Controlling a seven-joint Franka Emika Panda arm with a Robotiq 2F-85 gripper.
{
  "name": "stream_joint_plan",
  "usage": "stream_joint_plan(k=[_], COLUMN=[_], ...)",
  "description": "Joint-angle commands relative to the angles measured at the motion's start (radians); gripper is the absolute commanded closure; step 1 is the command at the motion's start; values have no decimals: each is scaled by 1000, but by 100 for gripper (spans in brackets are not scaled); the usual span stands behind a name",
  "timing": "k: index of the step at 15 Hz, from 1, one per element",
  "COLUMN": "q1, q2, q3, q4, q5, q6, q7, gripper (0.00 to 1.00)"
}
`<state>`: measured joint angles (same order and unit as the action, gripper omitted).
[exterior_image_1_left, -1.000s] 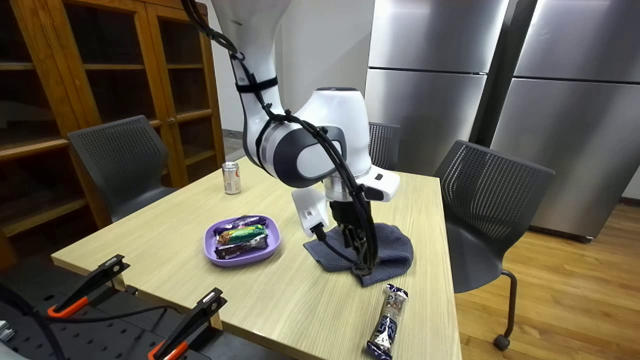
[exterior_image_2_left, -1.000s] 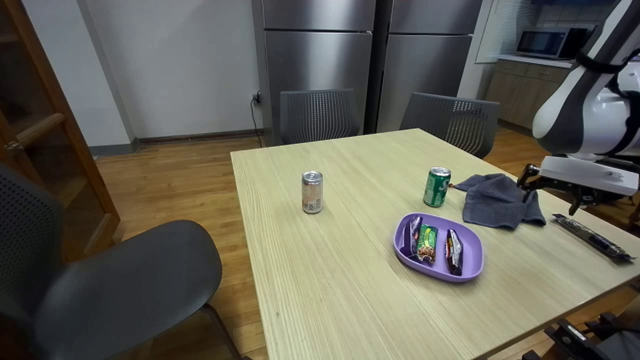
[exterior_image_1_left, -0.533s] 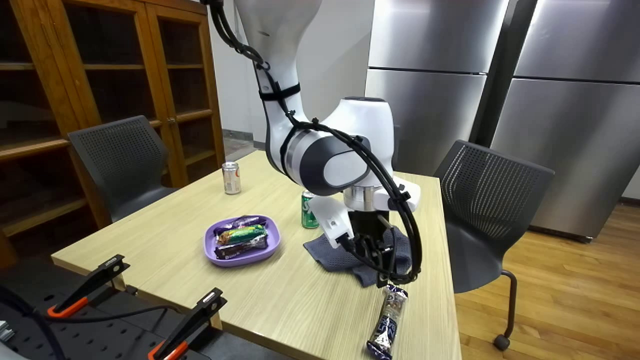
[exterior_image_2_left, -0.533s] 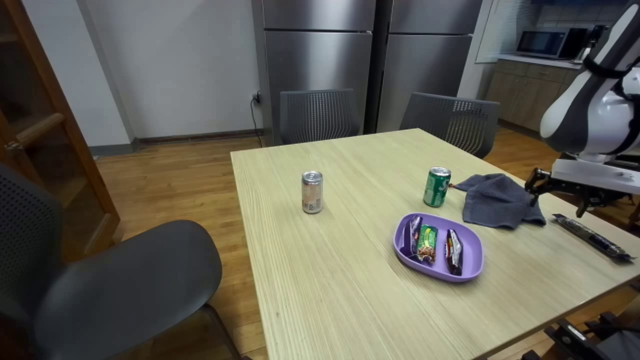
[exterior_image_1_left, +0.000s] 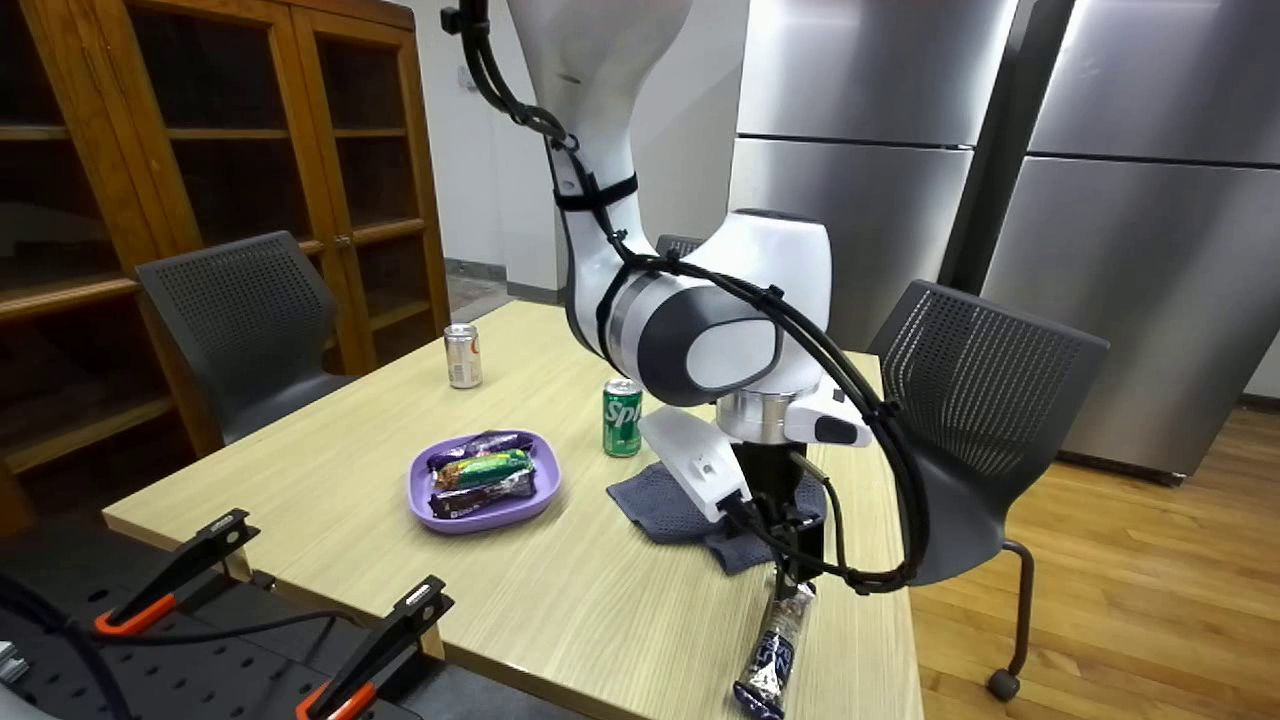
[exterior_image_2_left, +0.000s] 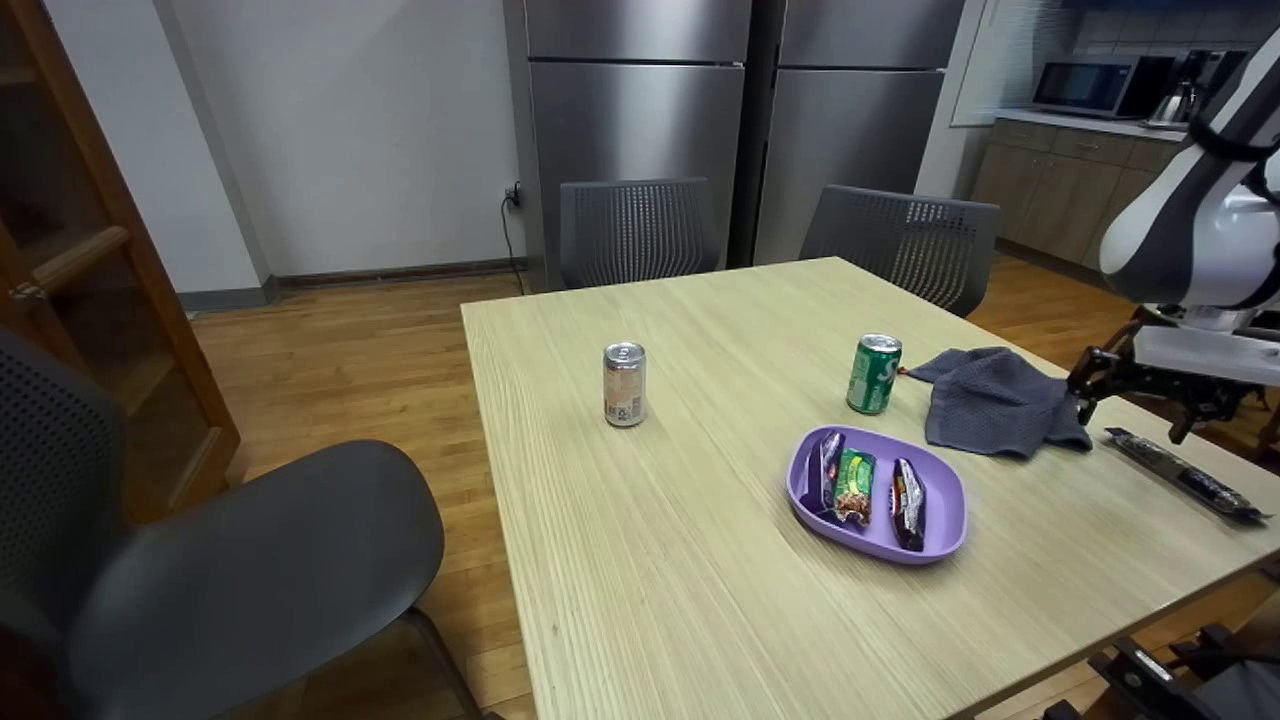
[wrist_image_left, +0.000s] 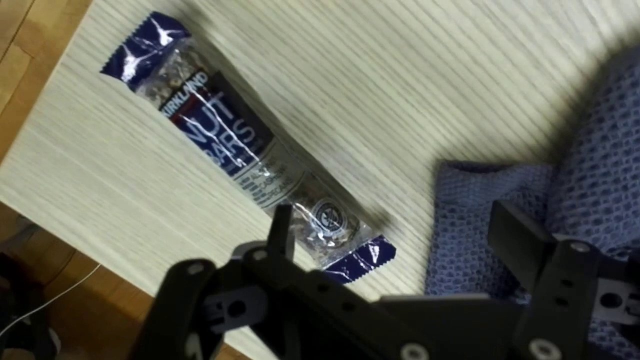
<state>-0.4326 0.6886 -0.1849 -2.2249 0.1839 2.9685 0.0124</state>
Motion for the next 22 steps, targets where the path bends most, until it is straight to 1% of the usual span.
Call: stream_joint_plan(k=[1,5,9,17,22], q1=[-66,-85,-102,-110,-122], q2=[-3,2,13,58,85], q3=[31,18,18,24,39], q4=[24,21,17,38,65], q5=[-23,-35,-60,-75,-72], q6=[-53,-53,-28,1,1], q7=[-73,-118,-152,-173,-177], gripper=[0,0,0,0,0])
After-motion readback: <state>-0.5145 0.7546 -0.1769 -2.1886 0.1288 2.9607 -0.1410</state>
